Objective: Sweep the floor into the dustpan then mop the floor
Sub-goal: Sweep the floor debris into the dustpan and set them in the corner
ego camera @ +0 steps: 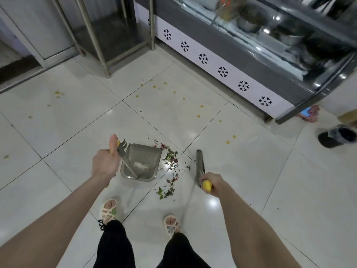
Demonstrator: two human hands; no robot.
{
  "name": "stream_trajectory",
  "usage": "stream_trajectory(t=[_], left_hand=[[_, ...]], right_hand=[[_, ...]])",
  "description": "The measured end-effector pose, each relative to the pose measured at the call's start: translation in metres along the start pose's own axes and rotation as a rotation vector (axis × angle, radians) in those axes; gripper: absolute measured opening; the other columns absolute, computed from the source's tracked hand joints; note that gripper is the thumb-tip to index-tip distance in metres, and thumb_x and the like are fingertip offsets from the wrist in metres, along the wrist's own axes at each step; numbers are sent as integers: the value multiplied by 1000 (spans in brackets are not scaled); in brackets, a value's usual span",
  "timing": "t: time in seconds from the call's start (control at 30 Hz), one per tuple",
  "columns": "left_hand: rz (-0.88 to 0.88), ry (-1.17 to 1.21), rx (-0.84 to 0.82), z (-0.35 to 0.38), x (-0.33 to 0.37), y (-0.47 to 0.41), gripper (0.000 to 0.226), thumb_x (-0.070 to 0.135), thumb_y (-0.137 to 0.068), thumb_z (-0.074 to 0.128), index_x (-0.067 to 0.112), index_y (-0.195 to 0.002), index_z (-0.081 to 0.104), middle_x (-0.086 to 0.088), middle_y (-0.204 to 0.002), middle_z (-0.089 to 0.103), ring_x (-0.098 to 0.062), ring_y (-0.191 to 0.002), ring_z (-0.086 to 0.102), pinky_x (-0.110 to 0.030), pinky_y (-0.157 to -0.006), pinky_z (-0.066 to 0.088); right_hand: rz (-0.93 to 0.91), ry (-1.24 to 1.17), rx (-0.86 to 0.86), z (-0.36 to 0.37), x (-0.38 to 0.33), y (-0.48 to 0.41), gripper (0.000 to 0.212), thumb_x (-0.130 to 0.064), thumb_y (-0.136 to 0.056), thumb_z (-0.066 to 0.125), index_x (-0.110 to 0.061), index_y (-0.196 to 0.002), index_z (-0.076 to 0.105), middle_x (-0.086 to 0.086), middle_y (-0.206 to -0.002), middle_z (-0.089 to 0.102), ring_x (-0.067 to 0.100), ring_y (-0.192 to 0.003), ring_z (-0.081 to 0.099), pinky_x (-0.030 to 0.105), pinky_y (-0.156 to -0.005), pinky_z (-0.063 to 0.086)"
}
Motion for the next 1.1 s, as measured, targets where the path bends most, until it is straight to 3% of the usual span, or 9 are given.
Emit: stream_trajectory(t=[0.1,0.27,0.37,0.43,0.57,0.67,0.8,1.0,1.1], left_hand=[[36,1,-53,-22,-1,-32,90,88,-70,17,6,-56,50,-9,-53,51,-26,-44,49,-30,-52,43],[126,-40,-165,-62,5,-85,81,85,-72,20,10,-55,46,-3,-45,45,-22,-38,42,-25,-45,37],[186,-82,-264,-76,3,-107,82,83,-75,21,8,-55,48,-7,-52,47,-25,-45,45,-29,-50,40],[232,-113,-293,-81,5,-119,83,81,-79,21,7,-57,50,-10,-57,51,-27,-52,49,-34,-57,43],[266,-155,-332,-94,-1,-134,85,81,-80,21,4,-61,55,-11,-61,55,-28,-57,52,-37,-62,46],[281,-163,-350,-102,-2,-140,85,81,-80,21,5,-61,54,-11,-62,55,-27,-57,52,-36,-61,46],[324,-201,-363,-110,-7,-139,89,81,-81,18,3,-64,56,-13,-65,57,-30,-63,55,-41,-68,51],[356,-192,-384,-124,-35,-119,89,82,-80,19,3,-61,55,-13,-62,57,-30,-63,55,-41,-68,52],[366,-185,-399,-133,-52,-109,89,82,-79,18,3,-60,55,-12,-61,56,-30,-62,54,-42,-68,52]], right_hand=[[5,-24,-9,50,-3,3,12,9,-82,61,1,-90,56,18,-95,56,24,-65,52,20,-35,46],[14,-64,-23,138,-2,24,7,6,-84,61,2,-83,56,16,-82,56,23,-55,54,18,-34,43],[-2,-128,-19,174,2,40,9,6,-80,63,5,-84,55,15,-71,56,22,-46,52,18,-32,40],[-15,-179,5,185,7,49,10,5,-78,65,4,-81,55,13,-63,57,21,-43,53,19,-34,39],[4,-200,92,193,29,67,19,0,-77,67,4,-93,59,17,-83,59,25,-58,56,26,-42,44],[8,-283,117,197,46,83,13,3,-78,63,5,-91,59,15,-73,58,22,-49,54,22,-38,42],[4,-319,168,198,70,105,4,3,-78,62,4,-79,58,14,-70,56,24,-51,51,23,-39,42],[31,-409,238,205,129,137,10,7,-78,58,2,-69,57,12,-64,55,23,-47,49,19,-37,41],[58,-449,258,213,160,148,4,4,-80,58,1,-78,58,12,-70,55,23,-52,51,22,-41,43]])
Point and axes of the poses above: each hand's wrist, its own y-axis away from the middle knuckle, its own z-axis out of the palm, x = y × z, the point moved 9 cm from there along -y, towards the middle knuckle
